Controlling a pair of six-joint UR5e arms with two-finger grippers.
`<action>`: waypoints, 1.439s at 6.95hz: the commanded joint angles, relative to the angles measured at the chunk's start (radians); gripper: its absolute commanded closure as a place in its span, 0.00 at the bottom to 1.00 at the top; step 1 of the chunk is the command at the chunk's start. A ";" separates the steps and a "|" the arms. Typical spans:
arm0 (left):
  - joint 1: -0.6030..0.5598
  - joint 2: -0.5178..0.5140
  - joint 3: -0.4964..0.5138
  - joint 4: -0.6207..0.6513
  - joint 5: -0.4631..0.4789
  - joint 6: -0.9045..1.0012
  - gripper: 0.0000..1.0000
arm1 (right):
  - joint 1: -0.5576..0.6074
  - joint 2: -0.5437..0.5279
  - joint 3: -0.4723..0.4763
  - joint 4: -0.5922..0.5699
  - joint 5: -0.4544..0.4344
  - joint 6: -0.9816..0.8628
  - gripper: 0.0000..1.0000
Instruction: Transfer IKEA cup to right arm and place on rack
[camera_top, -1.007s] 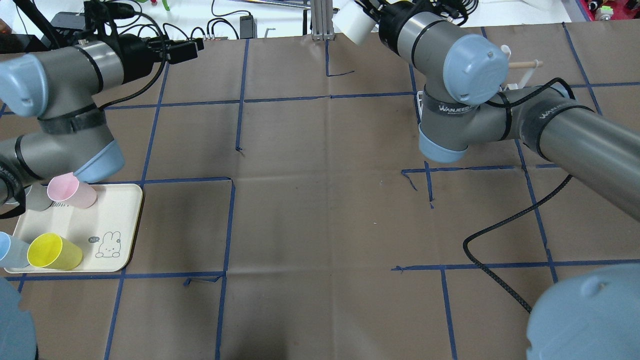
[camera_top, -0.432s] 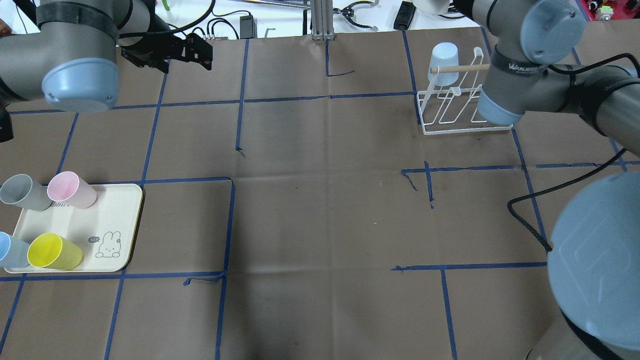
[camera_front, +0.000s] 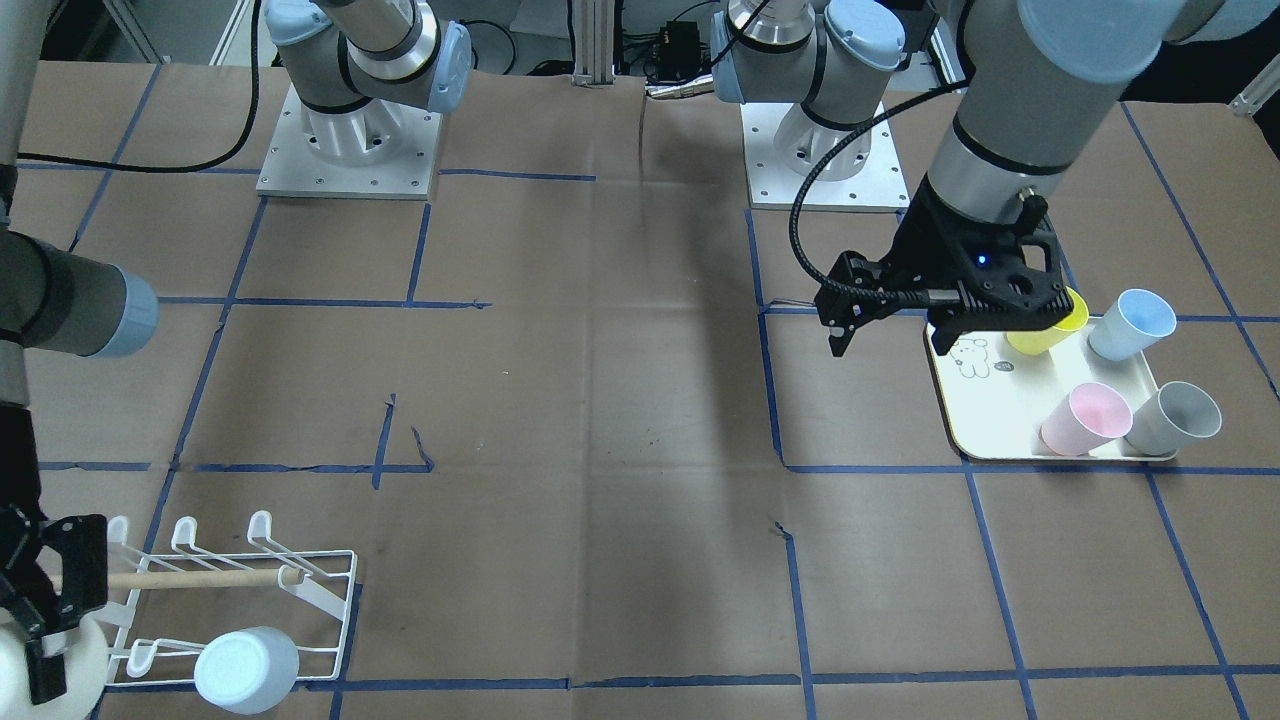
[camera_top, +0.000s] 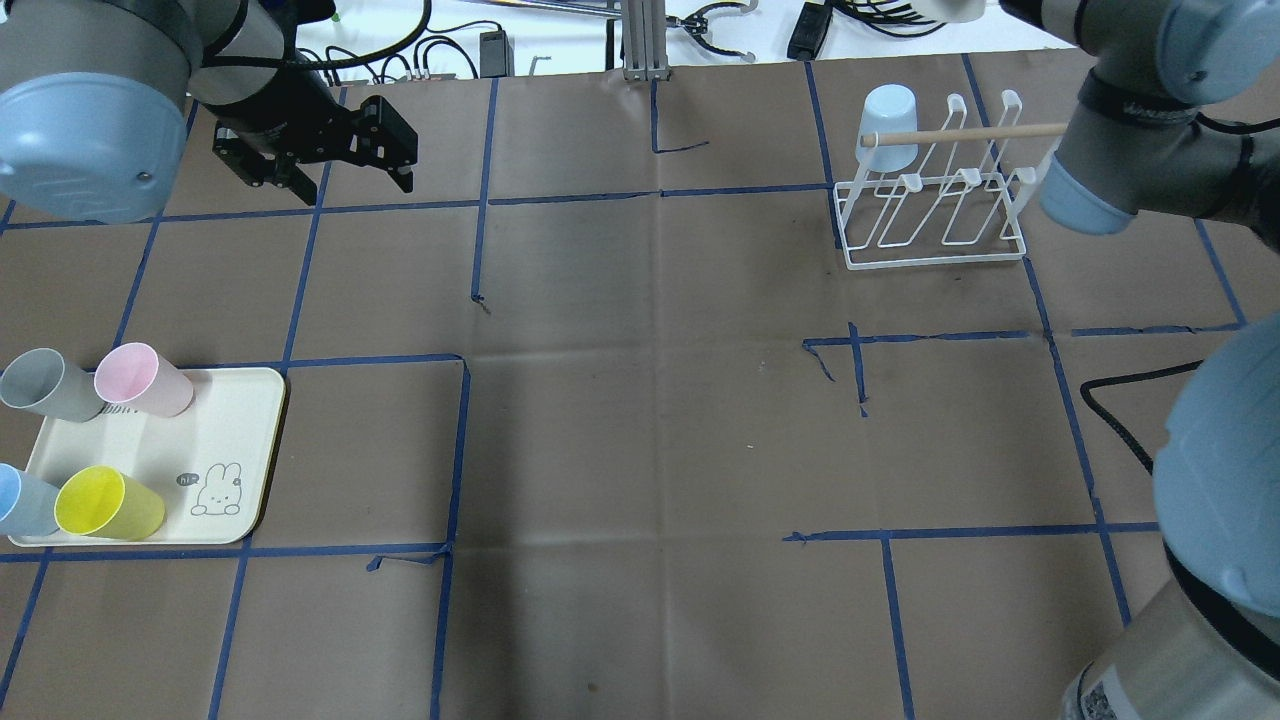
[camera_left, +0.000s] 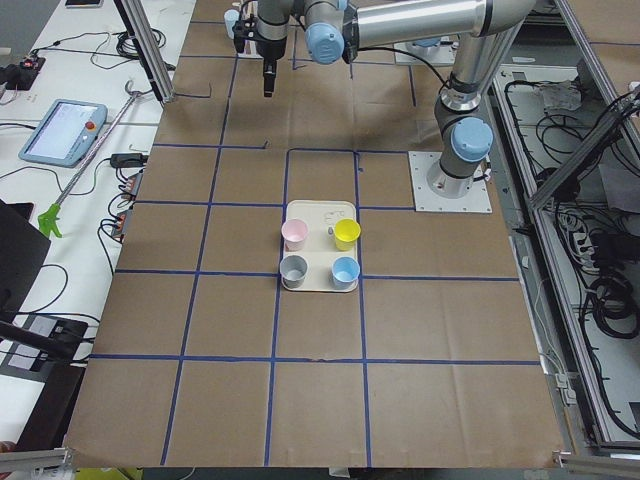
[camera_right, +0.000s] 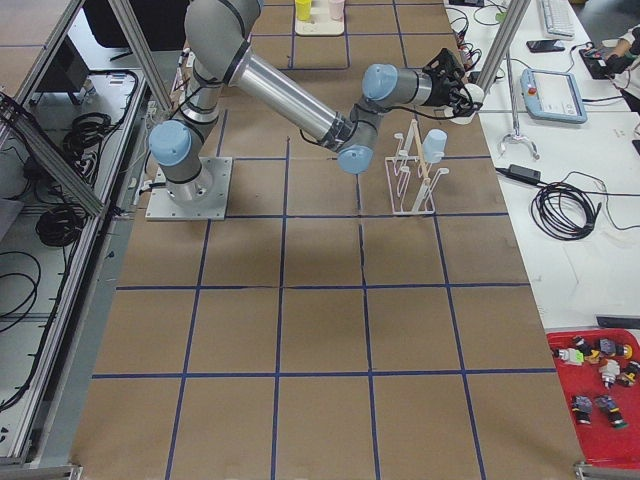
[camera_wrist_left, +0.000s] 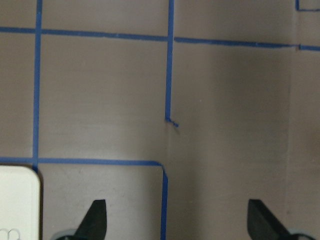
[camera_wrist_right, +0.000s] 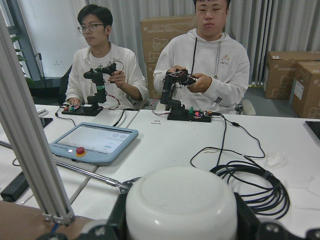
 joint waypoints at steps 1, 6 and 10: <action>-0.025 0.042 -0.020 -0.022 0.026 0.005 0.00 | -0.037 0.042 -0.012 -0.001 -0.003 -0.055 0.73; 0.036 0.029 0.012 -0.025 -0.012 0.040 0.00 | -0.077 0.102 0.030 -0.019 -0.004 -0.049 0.74; -0.005 0.030 0.012 -0.027 0.017 0.036 0.00 | -0.091 0.104 0.101 -0.065 -0.004 -0.041 0.75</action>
